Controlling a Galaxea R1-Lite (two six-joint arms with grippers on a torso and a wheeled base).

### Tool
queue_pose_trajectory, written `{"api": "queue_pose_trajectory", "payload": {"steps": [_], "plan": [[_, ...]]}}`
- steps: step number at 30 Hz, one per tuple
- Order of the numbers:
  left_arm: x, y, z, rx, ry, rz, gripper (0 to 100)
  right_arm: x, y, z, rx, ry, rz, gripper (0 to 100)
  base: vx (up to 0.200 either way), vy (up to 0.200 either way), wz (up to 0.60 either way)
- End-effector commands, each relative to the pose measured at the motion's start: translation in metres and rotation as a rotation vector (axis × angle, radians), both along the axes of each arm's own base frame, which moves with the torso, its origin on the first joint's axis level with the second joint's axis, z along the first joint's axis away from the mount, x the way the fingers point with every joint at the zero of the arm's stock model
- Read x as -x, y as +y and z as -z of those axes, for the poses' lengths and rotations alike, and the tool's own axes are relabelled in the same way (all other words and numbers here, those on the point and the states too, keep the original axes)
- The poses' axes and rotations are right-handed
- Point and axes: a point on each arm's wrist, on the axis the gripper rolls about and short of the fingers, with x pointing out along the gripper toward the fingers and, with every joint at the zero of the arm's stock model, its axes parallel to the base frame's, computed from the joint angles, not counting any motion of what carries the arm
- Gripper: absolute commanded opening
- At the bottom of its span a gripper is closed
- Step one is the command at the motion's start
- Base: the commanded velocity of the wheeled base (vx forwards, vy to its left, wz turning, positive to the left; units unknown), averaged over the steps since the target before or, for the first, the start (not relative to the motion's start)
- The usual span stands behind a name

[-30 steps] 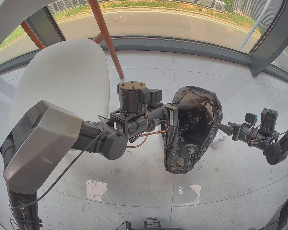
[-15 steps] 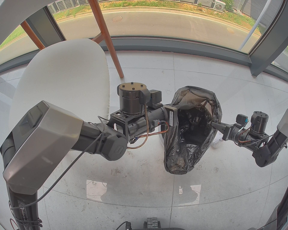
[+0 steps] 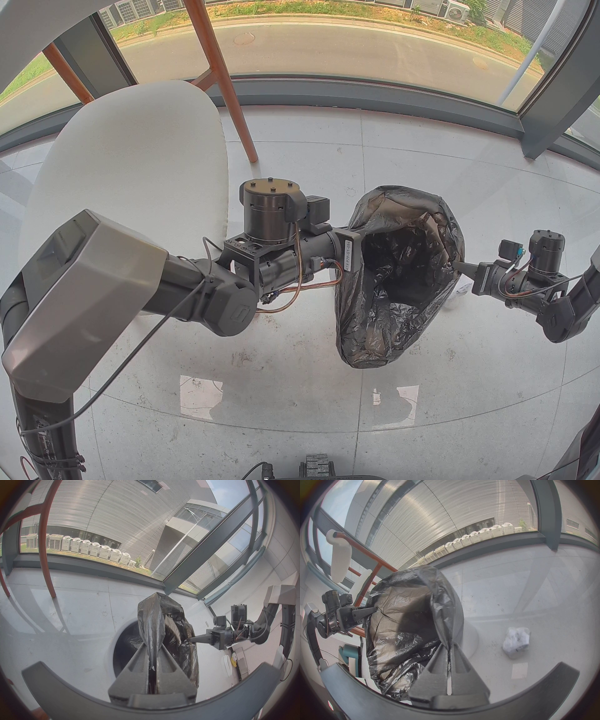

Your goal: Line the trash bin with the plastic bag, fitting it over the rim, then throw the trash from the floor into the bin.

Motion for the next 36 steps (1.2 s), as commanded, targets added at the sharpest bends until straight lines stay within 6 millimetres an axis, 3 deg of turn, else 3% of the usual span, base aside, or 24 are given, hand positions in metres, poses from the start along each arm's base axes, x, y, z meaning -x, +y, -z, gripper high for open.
{"api": "queue_pose_trajectory", "payload": {"steps": [1,9,10,17,20,27,32,36], "plan": [[0.004,0.004,-0.002,-0.017,0.017,0.0,0,0.009,-0.014,-0.023,0.005,-0.032,0.023,0,0.0,0.0,0.0],[0.0,0.003,-0.007,-0.016,-0.013,-0.001,0,-0.005,-0.022,-0.009,0.028,-0.012,0.044,0,0.0,0.0,0.0],[0.0,0.003,-0.007,-0.019,-0.017,0.0,0,-0.005,-0.022,-0.008,0.027,-0.003,0.048,100,0.0,0.0,0.0],[0.0,0.003,-0.006,-0.022,-0.014,-0.005,0,0.012,-0.026,0.004,0.034,0.055,0.071,100,0.0,0.0,0.0],[-0.001,0.001,0.0,-0.03,-0.003,-0.003,0,0.019,-0.024,-0.001,0.034,0.047,0.065,100,0.0,0.0,0.0],[-0.003,-0.003,0.01,-0.041,0.009,0.002,0,0.018,-0.002,-0.004,0.034,0.036,0.003,100,0.0,0.0,0.0],[-0.003,-0.003,0.009,-0.046,0.003,0.005,0,0.016,0.017,0.008,0.054,0.076,-0.004,100,0.0,0.0,0.0],[-0.003,-0.003,0.009,-0.049,0.001,0.004,0,0.006,0.02,0.018,0.061,0.086,0.006,100,0.0,0.0,0.0]]}}
